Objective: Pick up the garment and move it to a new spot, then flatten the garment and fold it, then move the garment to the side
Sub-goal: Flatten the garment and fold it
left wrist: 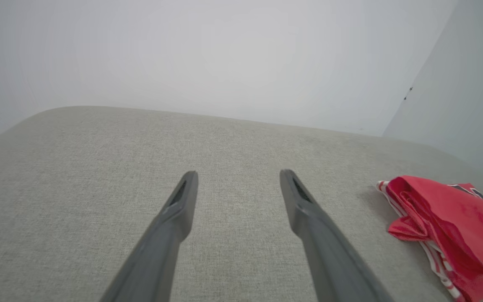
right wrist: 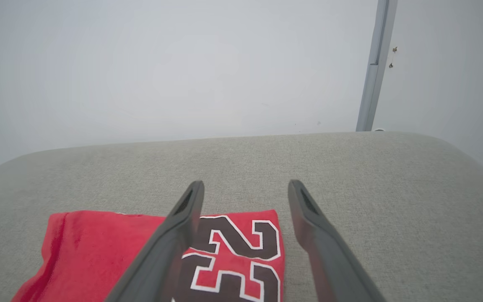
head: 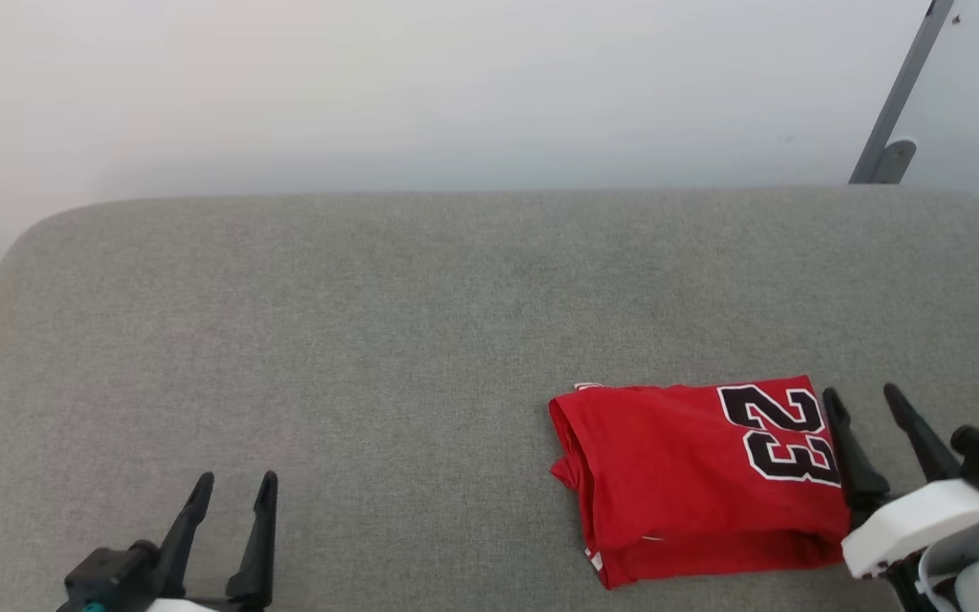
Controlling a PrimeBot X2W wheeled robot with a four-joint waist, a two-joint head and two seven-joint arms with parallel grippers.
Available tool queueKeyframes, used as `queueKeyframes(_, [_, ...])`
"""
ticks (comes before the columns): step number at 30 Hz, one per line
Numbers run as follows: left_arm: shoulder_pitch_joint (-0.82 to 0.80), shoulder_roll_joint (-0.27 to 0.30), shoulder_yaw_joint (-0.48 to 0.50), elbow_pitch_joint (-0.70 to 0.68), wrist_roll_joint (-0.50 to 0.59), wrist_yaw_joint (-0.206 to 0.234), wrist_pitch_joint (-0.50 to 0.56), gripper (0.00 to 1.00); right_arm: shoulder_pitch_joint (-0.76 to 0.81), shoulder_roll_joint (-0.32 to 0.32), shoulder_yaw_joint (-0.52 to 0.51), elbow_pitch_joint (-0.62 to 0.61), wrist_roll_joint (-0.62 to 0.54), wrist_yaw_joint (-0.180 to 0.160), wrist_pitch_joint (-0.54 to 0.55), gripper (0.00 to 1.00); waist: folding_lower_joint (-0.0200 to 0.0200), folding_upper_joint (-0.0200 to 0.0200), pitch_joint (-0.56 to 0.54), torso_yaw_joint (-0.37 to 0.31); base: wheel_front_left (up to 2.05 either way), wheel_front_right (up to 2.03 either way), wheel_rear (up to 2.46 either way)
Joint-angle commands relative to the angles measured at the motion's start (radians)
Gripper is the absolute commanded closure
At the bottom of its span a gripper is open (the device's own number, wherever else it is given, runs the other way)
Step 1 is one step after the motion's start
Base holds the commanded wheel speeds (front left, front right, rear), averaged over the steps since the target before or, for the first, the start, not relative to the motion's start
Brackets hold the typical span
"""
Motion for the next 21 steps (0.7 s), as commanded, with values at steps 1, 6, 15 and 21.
queueKeyframes(1, [0.016,0.000,0.010,-0.005,0.009,0.002,-0.005,0.00,0.015,0.003,0.006,-0.004,-0.014,0.000,-0.015,0.00,0.0000,-0.0001,-0.010,0.004,0.00,0.00,0.00])
queueKeyframes(6, [0.048,-0.009,0.030,-0.027,0.014,0.002,-0.005,0.00,0.063,0.035,-0.022,-0.048,-0.039,0.000,-0.033,0.00,0.0000,-0.0001,-0.026,0.008,0.00,0.00,0.00])
queueKeyframes(15, [0.127,-0.004,0.067,-0.104,0.027,0.002,-0.005,0.00,0.192,0.080,-0.132,-0.191,-0.082,0.000,-0.033,0.00,0.0000,-0.0001,-0.034,0.028,0.00,0.00,0.00])
queueKeyframes(21, [0.199,-0.017,0.099,-0.164,0.042,0.002,-0.005,0.00,0.273,0.119,-0.198,-0.279,-0.108,0.000,-0.004,0.00,0.0000,-0.0001,-0.031,0.035,0.00,0.00,0.00])
